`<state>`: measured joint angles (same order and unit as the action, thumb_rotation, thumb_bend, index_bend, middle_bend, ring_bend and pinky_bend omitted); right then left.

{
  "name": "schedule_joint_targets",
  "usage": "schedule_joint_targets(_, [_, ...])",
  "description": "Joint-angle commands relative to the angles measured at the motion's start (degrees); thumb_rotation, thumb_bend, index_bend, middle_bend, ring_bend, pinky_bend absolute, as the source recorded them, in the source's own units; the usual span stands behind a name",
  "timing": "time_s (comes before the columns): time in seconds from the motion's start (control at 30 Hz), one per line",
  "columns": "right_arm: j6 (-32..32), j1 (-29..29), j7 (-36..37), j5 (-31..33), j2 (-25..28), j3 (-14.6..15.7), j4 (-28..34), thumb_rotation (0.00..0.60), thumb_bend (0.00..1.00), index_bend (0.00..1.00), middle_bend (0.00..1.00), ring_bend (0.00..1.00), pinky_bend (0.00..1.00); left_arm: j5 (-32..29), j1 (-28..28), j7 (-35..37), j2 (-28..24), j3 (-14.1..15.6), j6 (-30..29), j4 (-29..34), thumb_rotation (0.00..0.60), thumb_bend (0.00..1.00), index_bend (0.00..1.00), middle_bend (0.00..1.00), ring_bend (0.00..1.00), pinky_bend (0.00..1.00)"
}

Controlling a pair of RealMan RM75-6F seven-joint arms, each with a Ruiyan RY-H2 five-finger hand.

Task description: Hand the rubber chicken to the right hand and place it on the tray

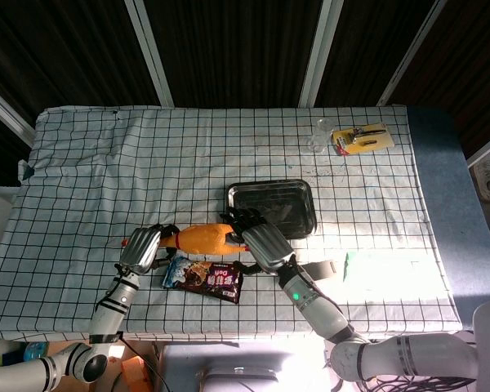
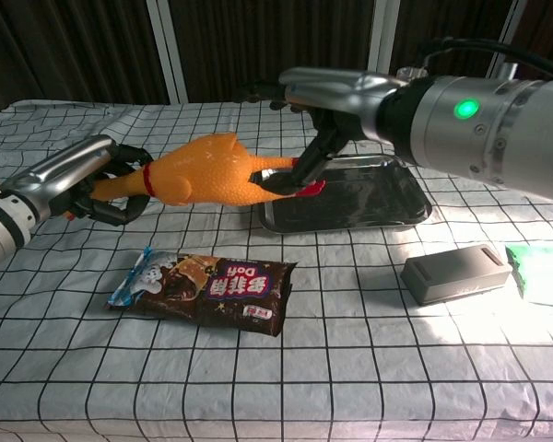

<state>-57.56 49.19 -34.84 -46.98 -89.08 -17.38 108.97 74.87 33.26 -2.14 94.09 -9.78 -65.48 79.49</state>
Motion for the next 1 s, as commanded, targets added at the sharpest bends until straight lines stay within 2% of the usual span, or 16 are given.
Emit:
schedule_joint_targets(0.03, [-1.3, 3.6, -3.2, 2.7, -5.2, 0.0, -3.8, 0.600, 0.23, 0.00, 0.00, 0.00, 0.00, 0.2, 0.0, -0.3, 0.2, 0.1, -0.2, 0.3, 0.600, 0.78, 0.61, 0.71, 0.47, 0.73])
schedule_joint_targets(0.23, [-3.0, 5.3, -4.3, 2.7, -8.8, 0.5, -6.5, 0.600, 0.23, 0.00, 0.00, 0.00, 0.00, 0.1, 0.0, 0.3, 0.0, 0.0, 0.2, 1.0, 0.600, 0.79, 0.61, 0.71, 0.47, 0.73])
schedule_joint_targets(0.3, [-4.6, 6.1, -5.3, 2.7, -10.7, 0.6, -8.2, 0.600, 0.23, 0.06, 0.03, 0.00, 0.03, 0.0, -0.2, 0.7, -0.5, -0.2, 0.1, 1.5, 0.600, 0.79, 0.61, 0.71, 0.47, 0.73])
schedule_joint_targets(0.37, [-6.7, 6.5, -5.4, 1.8, -12.8, 0.1, -10.6, 0.600, 0.23, 0.22, 0.16, 0.07, 0.15, 0.7, -0.4, 1.1, -1.0, 0.3, 0.0, 2.5, 0.600, 0.79, 0.61, 0.71, 0.47, 0.73])
schedule_joint_targets(0.5, [-8.3, 6.8, -5.2, 1.6, -15.3, 0.1, -13.2, 0.600, 0.24, 0.58, 0.43, 0.41, 0.52, 2.3, -0.6, 1.7, -1.6, 1.5, 0.0, 4.5, 0.600, 0.78, 0.61, 0.71, 0.47, 0.73])
schedule_joint_targets(0.57, [-9.7, 6.7, -4.8, 0.2, -16.2, 0.1, -13.9, 0.600, 0.29, 0.73, 0.56, 0.56, 0.68, 3.1, -0.7, 1.4, -1.7, 1.9, -0.4, 5.0, 0.600, 0.78, 0.61, 0.71, 0.47, 0.73])
schedule_joint_targets(0.63, [-12.1, 6.4, -4.3, -2.5, -17.5, 0.3, -15.0, 0.600, 0.39, 0.89, 0.71, 0.71, 0.84, 3.5, -0.8, 1.1, -1.7, 2.1, -0.7, 5.3, 0.600, 0.78, 0.61, 0.71, 0.47, 0.73])
schedule_joint_targets(0.7, [-14.0, 6.1, -3.8, -5.1, -18.6, 0.5, -15.9, 0.600, 0.48, 0.98, 0.81, 0.81, 0.94, 3.2, -0.9, 1.1, -1.7, 2.1, -0.4, 5.4, 0.600, 0.78, 0.61, 0.71, 0.47, 0.73])
schedule_joint_targets(0.83, [-14.9, 5.7, -4.4, -7.8, -18.8, 1.5, -16.8, 0.600, 0.53, 1.00, 0.85, 0.86, 1.00, 2.9, -0.7, 1.3, -1.6, 2.1, 0.2, 5.2, 0.600, 0.78, 0.61, 0.71, 0.47, 0.73])
schedule_joint_targets(0.97, [-14.4, 5.1, -4.5, -7.8, -18.4, 1.5, -16.3, 0.600, 0.53, 1.00, 0.86, 0.87, 1.00, 3.0, -0.6, 1.1, -1.6, 2.1, 0.4, 5.1, 0.600, 0.78, 0.61, 0.70, 0.47, 0.73])
schedule_joint_targets(1.0, [-13.8, 4.8, -4.0, -7.6, -18.0, 1.7, -15.8, 0.600, 0.51, 0.97, 0.85, 0.83, 0.97, 3.0, -0.6, 1.1, -1.7, 2.1, 0.5, 5.0, 0.600, 0.78, 0.61, 0.70, 0.47, 0.73])
